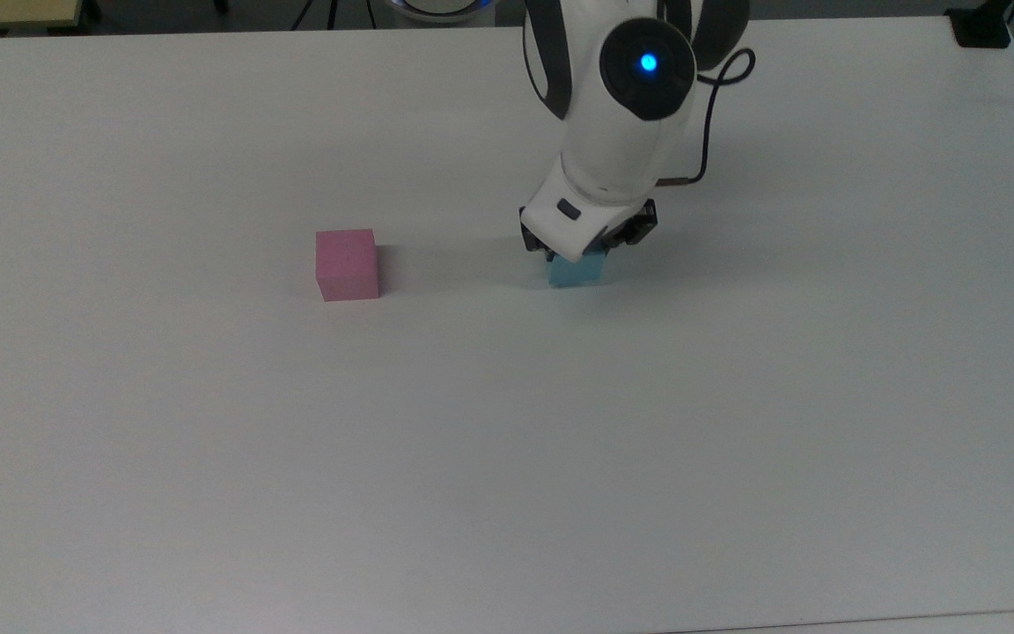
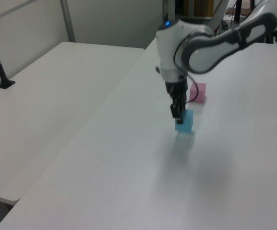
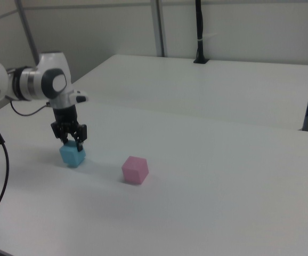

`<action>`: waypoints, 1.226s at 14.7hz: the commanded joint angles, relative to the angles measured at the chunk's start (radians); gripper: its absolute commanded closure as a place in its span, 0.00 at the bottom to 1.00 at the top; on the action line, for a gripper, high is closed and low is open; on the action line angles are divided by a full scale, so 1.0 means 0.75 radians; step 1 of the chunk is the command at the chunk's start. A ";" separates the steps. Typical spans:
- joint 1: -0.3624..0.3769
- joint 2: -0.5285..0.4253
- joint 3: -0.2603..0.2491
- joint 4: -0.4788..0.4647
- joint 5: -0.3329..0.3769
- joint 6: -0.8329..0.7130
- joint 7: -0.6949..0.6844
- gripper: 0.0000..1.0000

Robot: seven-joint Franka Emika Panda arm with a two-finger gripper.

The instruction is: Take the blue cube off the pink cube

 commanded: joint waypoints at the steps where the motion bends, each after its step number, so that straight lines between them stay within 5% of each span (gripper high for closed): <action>1: 0.076 0.085 -0.030 0.004 -0.014 0.121 0.146 0.73; 2: 0.076 0.087 -0.030 0.004 -0.014 0.136 0.154 0.65; 3: 0.070 0.085 -0.030 0.004 -0.014 0.138 0.154 0.42; 4: 0.065 0.079 -0.032 0.006 -0.016 0.134 0.154 0.00; 8: 0.033 -0.041 -0.032 -0.004 -0.039 0.020 0.154 0.00; 14: -0.302 -0.393 -0.014 -0.008 -0.067 -0.248 -0.045 0.00; 18: -0.425 -0.445 -0.016 -0.011 -0.065 -0.275 -0.066 0.00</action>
